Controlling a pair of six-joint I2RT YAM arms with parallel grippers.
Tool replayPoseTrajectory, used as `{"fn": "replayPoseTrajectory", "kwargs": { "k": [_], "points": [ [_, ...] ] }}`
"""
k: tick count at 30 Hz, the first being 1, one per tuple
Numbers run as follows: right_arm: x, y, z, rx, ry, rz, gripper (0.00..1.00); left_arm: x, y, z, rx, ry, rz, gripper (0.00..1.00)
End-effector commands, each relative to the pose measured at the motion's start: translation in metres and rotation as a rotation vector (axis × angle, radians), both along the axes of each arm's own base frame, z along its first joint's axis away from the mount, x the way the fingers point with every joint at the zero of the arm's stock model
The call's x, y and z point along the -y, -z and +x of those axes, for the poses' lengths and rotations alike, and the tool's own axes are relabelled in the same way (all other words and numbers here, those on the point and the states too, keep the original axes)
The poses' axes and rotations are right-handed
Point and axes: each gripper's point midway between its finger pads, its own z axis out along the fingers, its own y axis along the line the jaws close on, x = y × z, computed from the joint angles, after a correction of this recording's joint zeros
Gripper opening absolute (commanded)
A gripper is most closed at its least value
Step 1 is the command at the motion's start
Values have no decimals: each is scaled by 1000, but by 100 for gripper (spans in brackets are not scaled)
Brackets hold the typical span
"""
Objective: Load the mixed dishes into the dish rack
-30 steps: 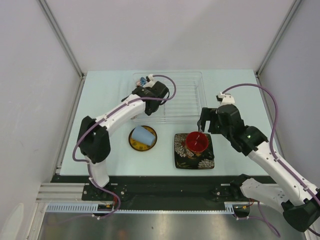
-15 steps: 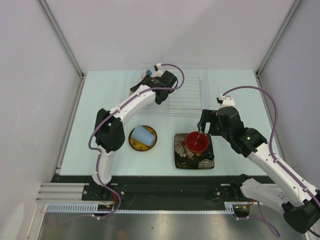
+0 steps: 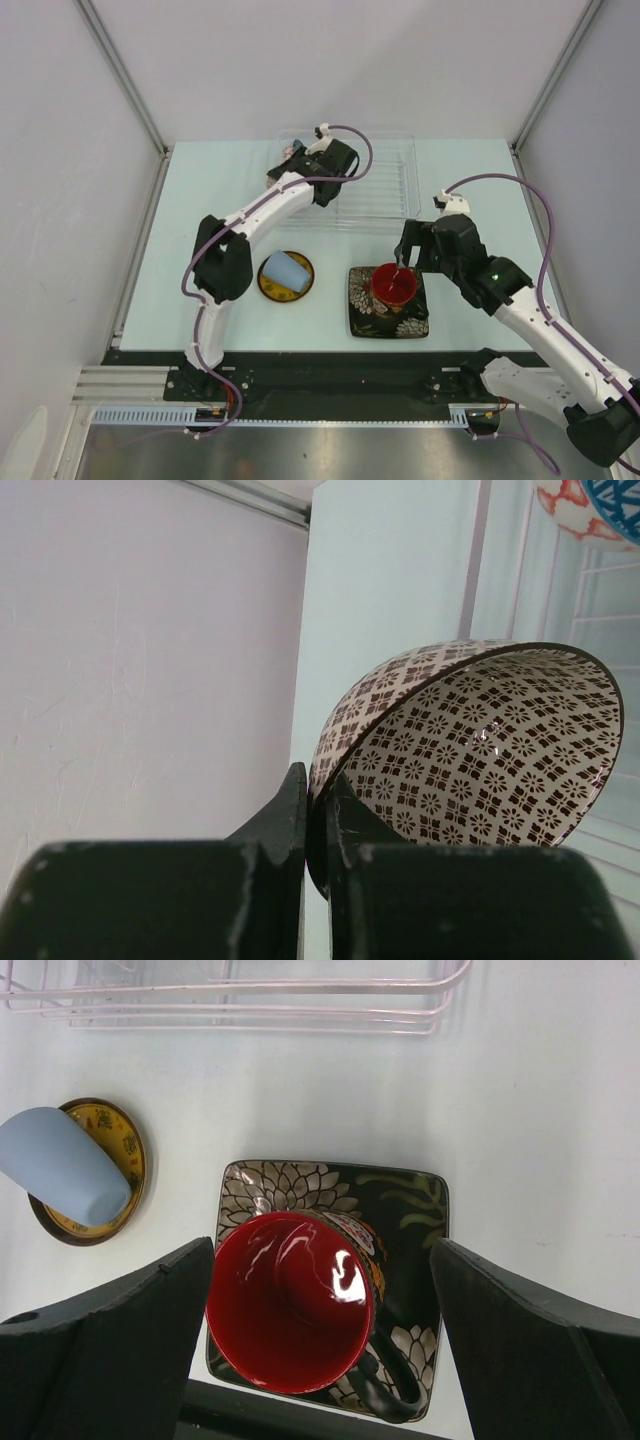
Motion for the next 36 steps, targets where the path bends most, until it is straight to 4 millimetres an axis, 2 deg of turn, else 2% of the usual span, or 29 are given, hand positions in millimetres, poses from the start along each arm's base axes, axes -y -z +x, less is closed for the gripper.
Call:
{"fn": "replayPoseTrajectory", "kwargs": {
  "k": [1,8,13,20,25,31,36],
  "points": [
    [-1,-12,2,37,18,46,95,-9,-1,10,74,-59,42,0],
    [0,-14,1,41,18,52,95,-9,29,16,73,-78,89,0],
    [-1,-15,1,44,18,57,95,-12,52,14,48,-87,134,0],
    [0,-15,0,43,21,58,95,-16,69,9,23,-92,155,0],
    [1,-16,0,44,25,56,95,-23,81,-4,-9,-96,148,0],
    [1,-13,-1,32,27,55,95,-38,100,-37,-95,-99,143,0],
    [0,-11,0,28,30,54,95,-42,105,-55,-187,-81,93,0]
  ]
}}
